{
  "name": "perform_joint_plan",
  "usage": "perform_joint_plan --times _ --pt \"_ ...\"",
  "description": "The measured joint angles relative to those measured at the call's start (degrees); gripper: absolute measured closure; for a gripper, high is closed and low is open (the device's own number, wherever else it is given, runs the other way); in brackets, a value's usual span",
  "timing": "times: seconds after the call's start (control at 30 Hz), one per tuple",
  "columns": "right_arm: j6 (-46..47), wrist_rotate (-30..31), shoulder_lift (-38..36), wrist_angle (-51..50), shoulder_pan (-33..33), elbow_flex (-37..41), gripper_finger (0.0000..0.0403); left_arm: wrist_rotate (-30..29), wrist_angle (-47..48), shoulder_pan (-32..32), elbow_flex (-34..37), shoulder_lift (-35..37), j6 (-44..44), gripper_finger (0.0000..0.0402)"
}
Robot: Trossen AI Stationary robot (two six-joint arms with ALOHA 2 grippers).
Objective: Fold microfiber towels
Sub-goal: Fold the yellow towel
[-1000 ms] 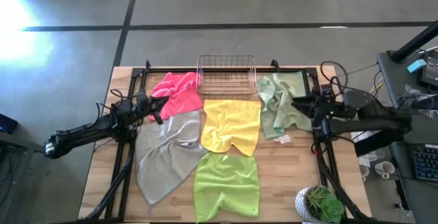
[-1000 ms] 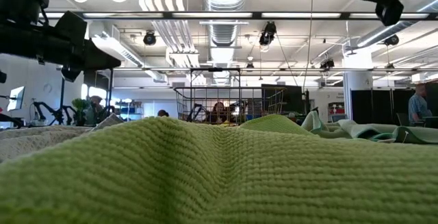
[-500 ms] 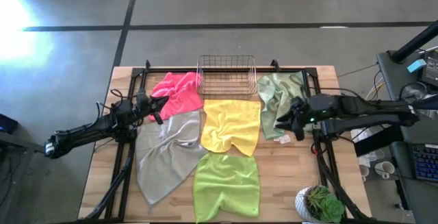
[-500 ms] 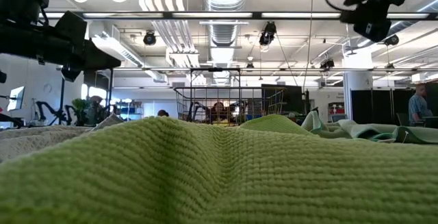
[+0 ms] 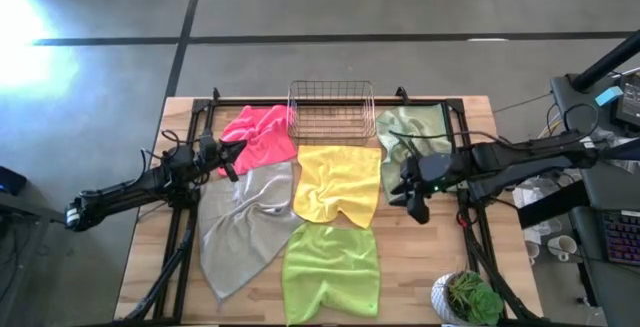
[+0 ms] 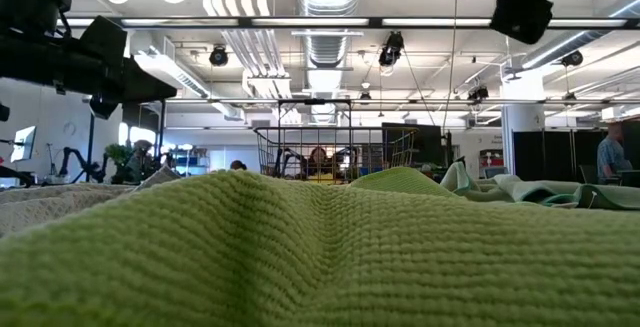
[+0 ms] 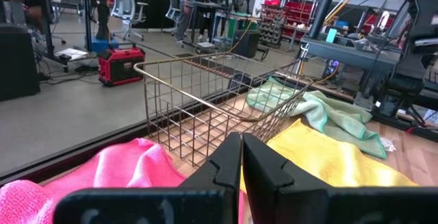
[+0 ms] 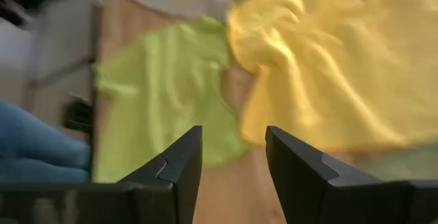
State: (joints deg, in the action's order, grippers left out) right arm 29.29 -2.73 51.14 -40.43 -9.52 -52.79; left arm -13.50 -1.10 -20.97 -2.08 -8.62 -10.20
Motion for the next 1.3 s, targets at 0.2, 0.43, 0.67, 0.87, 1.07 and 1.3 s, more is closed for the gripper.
perform_joint_plan --times 0.2,0.43,0.67,0.87,1.07,1.3 --pt "-2.3 0.4 4.4 -7.7 0.0 -4.7 0.0252 0.0 -0.4 0.0 0.0 0.1 0.0 0.0402" --pt "-4.5 -0.2 10.0 -8.3 0.0 -5.9 0.0252 0.0 -0.8 0.0 0.0 0.1 0.0 0.0402" --pt "-7.5 -0.3 17.9 -7.0 0.0 -5.8 0.0252 0.0 -1.5 0.0 0.0 0.2 0.0 0.0402" --pt "-11.1 -0.8 23.9 -2.7 -2.0 -5.9 0.0252 0.0 -1.5 0.0 0.0 0.2 0.1 0.0402" --pt "-12.1 -0.8 28.5 2.3 -4.0 -5.9 0.0252 0.0 -1.4 0.0 0.0 0.1 0.1 0.0402" --pt "-12.1 -0.3 34.8 6.5 -4.1 -5.9 0.0252 0.0 -1.4 0.0 0.0 0.0 0.1 0.0402"
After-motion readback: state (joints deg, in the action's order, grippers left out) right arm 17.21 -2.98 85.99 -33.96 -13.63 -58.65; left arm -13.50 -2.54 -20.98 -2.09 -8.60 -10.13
